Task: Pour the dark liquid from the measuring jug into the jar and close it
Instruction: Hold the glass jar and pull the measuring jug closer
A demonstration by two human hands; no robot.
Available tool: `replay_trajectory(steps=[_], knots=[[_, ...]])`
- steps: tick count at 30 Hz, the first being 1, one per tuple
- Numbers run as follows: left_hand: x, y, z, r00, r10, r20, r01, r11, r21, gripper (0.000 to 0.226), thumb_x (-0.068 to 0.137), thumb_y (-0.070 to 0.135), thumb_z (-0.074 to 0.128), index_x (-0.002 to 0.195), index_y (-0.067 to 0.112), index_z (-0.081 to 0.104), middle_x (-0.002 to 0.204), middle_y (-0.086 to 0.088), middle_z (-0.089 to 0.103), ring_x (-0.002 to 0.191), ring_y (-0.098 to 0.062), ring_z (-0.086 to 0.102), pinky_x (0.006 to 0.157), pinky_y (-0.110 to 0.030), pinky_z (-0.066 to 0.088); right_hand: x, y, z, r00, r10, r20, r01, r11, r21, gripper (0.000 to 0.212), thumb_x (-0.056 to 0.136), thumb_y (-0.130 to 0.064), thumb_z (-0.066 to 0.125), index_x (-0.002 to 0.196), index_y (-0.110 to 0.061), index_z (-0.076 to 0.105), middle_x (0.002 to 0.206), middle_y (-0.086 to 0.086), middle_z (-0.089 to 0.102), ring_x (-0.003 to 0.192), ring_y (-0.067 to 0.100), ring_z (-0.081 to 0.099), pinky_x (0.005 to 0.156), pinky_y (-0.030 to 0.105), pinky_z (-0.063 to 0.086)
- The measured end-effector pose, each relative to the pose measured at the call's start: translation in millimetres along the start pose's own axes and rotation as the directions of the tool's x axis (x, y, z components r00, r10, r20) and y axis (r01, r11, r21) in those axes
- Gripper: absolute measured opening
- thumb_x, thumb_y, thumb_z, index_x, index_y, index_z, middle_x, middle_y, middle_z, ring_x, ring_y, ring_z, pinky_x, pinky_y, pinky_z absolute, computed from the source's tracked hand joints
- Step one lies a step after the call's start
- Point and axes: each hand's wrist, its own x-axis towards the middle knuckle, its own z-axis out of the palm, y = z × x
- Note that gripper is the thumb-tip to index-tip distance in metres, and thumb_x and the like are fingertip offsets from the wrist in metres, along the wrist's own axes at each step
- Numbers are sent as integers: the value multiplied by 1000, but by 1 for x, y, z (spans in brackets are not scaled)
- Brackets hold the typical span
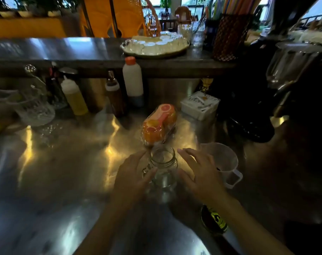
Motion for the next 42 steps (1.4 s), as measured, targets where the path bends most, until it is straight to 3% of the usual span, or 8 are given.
replay_trajectory(steps=[5,11,15,20,24,27,34,42], knots=[[5,-6,9,999,-4,32,6,997,-79,52,68,60,55,117,47,40,114,30,47,104,21,44,87,0,28,3,-1,10,998,-19,52,22,998,-62,38,84,-26,51,120,-14,55,115,12,61,104,22,52,85,35,32],[9,-4,24,996,-85,28,88,978,-188,50,69,47,69,114,46,48,106,28,54,102,3,57,82,-17,44,5,0,12,998,-14,60,18,997,-69,31,83,-22,56,113,-16,59,113,10,62,103,23,55,84,32,29],[11,-1,32,997,-60,56,70,973,-220,46,69,39,74,105,52,49,106,29,56,99,12,56,82,-9,45,3,4,7,1000,-4,19,5,998,-60,26,83,-22,55,106,-13,62,107,10,64,99,21,55,83,31,30],[12,5,50,990,-33,137,69,962,-266,56,72,33,76,122,28,52,118,5,61,110,-13,60,92,-29,49,-9,14,-6,999,29,-42,-32,997,-71,25,84,-24,50,98,-11,66,99,9,66,92,20,57,82,32,33],[12,12,59,986,4,164,42,960,-276,50,68,42,73,112,50,48,118,13,59,108,2,56,86,-10,45,-17,17,-16,996,50,-72,-56,995,-84,27,83,-26,49,98,-11,67,100,9,66,96,12,47,81,35,36],[12,13,62,986,13,168,33,963,-268,51,67,45,72,108,60,45,116,20,56,108,5,55,86,-13,45,-20,17,-20,996,66,-56,-71,993,-96,27,84,-26,49,99,-11,67,101,9,66,95,14,50,82,34,34],[13,12,62,985,18,170,36,950,-311,44,70,41,76,105,51,50,103,41,57,98,20,53,74,1,42,-22,19,-26,995,101,-18,-102,993,-62,26,85,-25,51,104,-14,64,104,6,65,97,15,52,85,34,32],[12,23,57,986,29,167,32,937,-347,42,60,40,70,98,45,53,102,22,57,91,22,54,70,-1,42,-47,56,-47,939,250,-235,-285,950,-128,25,82,-22,52,98,-9,66,99,10,67,96,16,52,79,31,30]])
